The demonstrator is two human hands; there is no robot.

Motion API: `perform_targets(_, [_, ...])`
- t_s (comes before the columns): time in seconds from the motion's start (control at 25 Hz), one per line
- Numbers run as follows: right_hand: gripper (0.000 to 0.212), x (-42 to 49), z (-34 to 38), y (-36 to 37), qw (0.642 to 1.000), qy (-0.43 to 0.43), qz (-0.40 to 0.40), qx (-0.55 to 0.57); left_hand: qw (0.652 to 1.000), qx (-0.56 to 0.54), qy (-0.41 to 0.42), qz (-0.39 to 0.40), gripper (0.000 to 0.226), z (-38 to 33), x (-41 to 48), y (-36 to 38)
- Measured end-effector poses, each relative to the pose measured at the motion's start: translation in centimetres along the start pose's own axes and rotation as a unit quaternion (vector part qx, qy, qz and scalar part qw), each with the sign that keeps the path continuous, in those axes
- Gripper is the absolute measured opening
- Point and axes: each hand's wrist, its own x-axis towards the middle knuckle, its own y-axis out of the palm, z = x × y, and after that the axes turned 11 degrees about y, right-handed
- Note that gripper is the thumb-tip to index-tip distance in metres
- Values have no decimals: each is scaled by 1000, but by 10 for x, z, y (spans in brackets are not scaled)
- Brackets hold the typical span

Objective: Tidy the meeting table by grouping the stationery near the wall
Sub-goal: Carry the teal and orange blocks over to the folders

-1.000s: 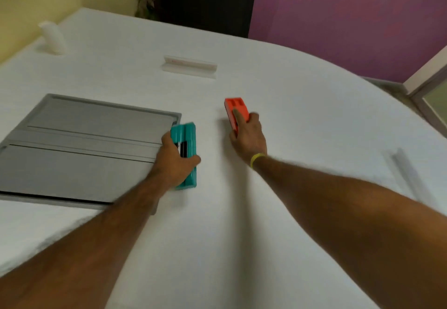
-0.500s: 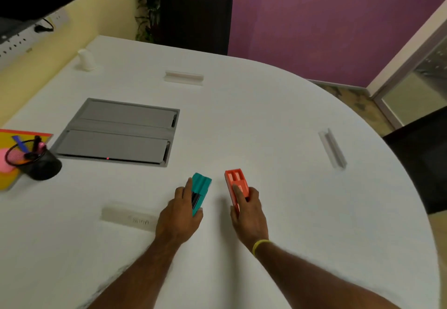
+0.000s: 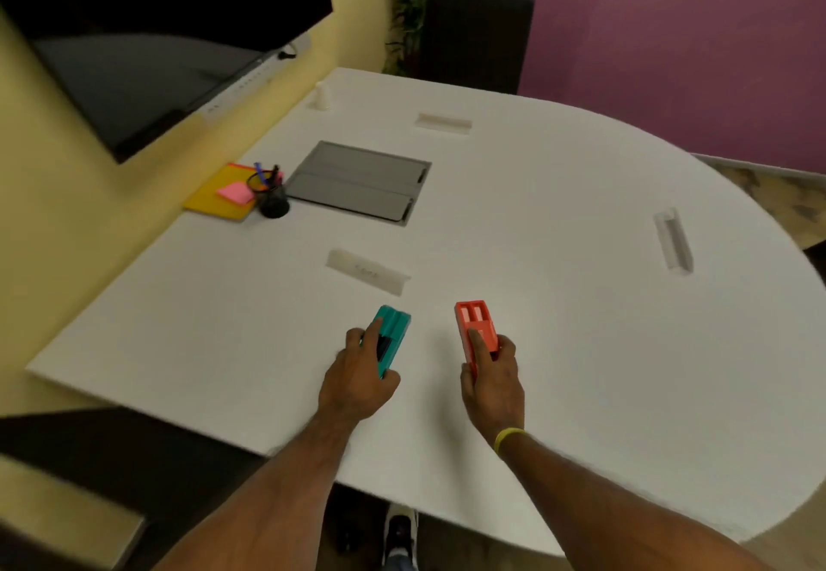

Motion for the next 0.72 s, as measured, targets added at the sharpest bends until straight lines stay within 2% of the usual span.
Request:
perform_targets(0.16, [65, -52, 22, 6, 999, -38, 16, 21, 998, -1, -5, -63, 81, 5, -65, -39])
perform_targets(0.32, [65, -96, 69, 21, 997, -60, 18, 37, 994, 44, -11, -98, 79, 36, -111, -88])
perform_targets(0.52, [65, -141, 158, 59, 995, -85, 9, 61, 991, 61, -15, -115, 81, 113, -151, -155])
perform_targets(0.72, [63, -184, 260, 91, 994, -72, -22, 77, 989, 63, 12, -134, 79, 204, -182, -234])
